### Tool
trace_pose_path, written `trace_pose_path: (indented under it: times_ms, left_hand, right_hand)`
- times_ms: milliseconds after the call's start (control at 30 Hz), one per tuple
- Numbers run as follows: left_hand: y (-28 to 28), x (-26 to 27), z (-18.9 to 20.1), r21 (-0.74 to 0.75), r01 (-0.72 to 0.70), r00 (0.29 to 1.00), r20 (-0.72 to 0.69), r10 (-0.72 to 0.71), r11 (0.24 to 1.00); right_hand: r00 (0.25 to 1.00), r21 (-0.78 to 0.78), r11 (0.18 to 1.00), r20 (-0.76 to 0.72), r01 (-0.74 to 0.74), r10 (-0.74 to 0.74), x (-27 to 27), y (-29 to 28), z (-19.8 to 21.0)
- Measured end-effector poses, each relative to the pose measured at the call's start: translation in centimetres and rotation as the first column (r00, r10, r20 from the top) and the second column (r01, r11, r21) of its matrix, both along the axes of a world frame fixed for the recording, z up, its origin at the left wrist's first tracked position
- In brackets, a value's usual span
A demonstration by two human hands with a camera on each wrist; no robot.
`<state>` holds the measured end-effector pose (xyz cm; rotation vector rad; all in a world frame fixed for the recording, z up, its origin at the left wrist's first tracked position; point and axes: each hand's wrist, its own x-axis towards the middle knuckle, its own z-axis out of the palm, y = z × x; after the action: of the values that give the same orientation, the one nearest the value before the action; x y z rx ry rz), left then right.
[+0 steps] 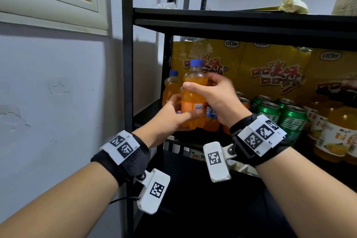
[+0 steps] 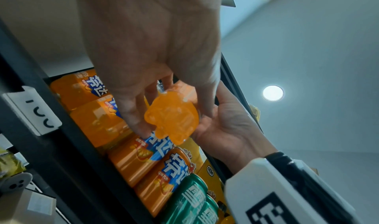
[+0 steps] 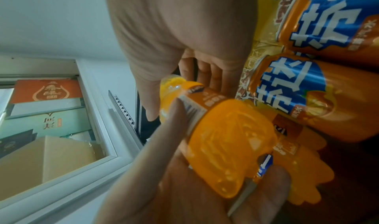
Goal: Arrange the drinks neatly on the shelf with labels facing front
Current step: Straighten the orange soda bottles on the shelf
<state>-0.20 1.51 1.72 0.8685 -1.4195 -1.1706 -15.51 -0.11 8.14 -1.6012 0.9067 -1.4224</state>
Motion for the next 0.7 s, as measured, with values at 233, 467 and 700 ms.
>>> trace_pose_path:
  times_ms: [233, 467, 700]
  left_hand:
    - [0.17, 0.28, 0.42, 0.012, 0.028, 0.999, -0.037, -0.028, 1.000]
    - [0.23, -0.07, -0.25, -0.074, -0.058, 0.998, -0.034, 0.056, 0.996]
    - [0.90, -0.29, 0.43, 0.090, 0.125, 0.981, -0.162, -0.109, 0.988]
  right_hand:
    - [0.998, 0.029, 0.999, 0.050, -0.045, 0.044, -0.42, 0.29, 0.08]
    - [0.996, -0.027, 0.997, -0.055, -0.065, 0.064, -0.75, 0.60, 0.20]
    - [0.997, -0.024, 0.999, 0.059, -0.046, 0.048, -0.78, 0.09, 0.11]
